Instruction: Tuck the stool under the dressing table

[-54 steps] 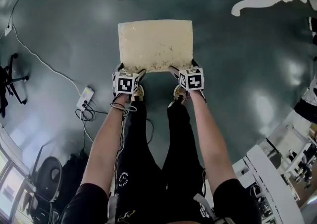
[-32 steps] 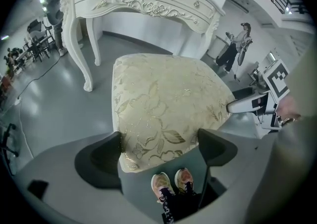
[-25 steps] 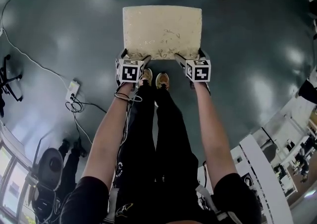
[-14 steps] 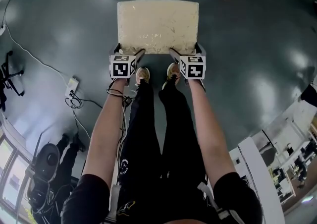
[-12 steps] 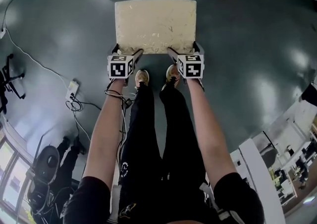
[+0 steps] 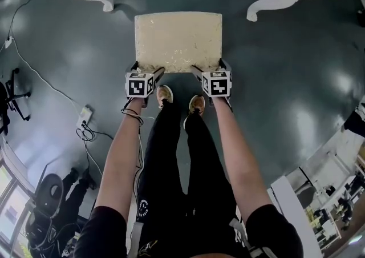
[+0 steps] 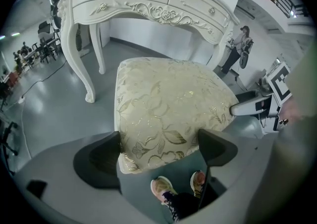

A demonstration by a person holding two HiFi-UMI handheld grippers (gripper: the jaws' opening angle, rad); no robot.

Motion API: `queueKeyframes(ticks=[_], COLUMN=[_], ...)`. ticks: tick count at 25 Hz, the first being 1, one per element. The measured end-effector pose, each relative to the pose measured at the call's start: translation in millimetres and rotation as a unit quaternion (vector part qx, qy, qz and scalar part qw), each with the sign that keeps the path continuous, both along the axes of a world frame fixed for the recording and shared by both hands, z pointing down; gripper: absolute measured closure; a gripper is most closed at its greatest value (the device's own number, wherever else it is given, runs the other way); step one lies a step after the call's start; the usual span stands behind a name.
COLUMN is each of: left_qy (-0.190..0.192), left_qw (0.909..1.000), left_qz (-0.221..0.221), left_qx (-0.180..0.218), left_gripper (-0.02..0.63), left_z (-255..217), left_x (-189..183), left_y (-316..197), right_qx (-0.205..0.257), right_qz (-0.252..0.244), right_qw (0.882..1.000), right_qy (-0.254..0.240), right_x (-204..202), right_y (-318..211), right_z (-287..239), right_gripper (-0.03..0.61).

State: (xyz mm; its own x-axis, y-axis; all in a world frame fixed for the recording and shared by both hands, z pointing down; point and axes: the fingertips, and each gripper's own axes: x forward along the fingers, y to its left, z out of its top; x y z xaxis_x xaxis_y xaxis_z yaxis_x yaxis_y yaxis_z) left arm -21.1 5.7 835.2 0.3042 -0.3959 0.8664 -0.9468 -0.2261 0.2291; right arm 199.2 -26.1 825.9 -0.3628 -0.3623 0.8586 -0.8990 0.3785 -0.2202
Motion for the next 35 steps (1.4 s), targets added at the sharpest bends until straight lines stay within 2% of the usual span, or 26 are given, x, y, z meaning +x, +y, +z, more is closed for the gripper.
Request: queueKeyframes(ticks=[11, 20, 31, 35], left_qy=[0.003, 0.002, -0.029, -0.039], left_qw=[0.9995, 0.9993, 0.9946, 0.9915], left_qz=[0.010, 0.007, -0.059, -0.070], left_qx=[0.030, 0.038, 0.081, 0.102], left_gripper=[0.121, 0.121, 0.123, 0.123], left_z=[1, -10, -14, -18], left_x=[-17, -18, -32, -34], left_y=[-55, -102, -158, -186], right_qx=[0.013, 0.047, 0.078, 0.114], right_qz=[0.020, 0.032, 0.038, 0.046], right_qw=[1.000, 0.998, 0.996, 0.992], right_qy=[0.003, -0.003, -0.012, -0.011], right_x=[-15, -14, -22, -23], right_y=[-51, -96, -157, -185], right_z=[3, -10, -10, -14], right_gripper=[0.038, 0.037, 0.035, 0.032])
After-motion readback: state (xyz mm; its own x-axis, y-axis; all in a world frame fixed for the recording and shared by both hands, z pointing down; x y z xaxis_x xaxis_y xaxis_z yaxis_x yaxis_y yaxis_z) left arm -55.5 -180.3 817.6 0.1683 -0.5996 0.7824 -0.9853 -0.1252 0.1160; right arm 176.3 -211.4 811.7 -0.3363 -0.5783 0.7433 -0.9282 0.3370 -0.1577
